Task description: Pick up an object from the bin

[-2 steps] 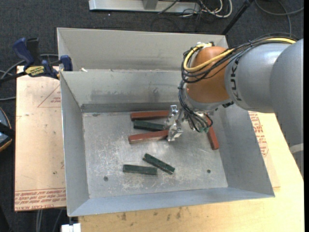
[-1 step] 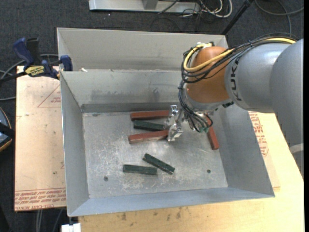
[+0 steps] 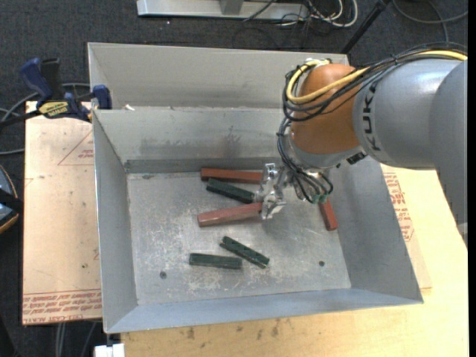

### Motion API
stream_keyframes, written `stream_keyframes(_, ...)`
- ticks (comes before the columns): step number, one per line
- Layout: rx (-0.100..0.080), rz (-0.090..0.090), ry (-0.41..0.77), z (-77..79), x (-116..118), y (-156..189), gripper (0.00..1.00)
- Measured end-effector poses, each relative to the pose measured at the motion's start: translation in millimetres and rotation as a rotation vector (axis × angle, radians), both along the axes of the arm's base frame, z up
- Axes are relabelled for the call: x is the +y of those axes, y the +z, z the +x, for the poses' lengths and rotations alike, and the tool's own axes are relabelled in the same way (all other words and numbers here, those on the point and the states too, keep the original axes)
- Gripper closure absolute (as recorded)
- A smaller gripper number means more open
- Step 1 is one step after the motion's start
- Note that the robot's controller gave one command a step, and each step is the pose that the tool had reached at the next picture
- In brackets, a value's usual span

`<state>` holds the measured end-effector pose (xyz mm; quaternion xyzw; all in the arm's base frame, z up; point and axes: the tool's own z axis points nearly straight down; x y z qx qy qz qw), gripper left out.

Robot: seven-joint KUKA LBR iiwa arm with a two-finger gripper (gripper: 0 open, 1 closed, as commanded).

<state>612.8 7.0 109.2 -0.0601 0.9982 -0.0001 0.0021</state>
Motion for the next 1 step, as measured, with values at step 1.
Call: stream_keyframes(1, 0.001, 0.001, 0.005, 1.0, 2.3, 19.1, 1.0)
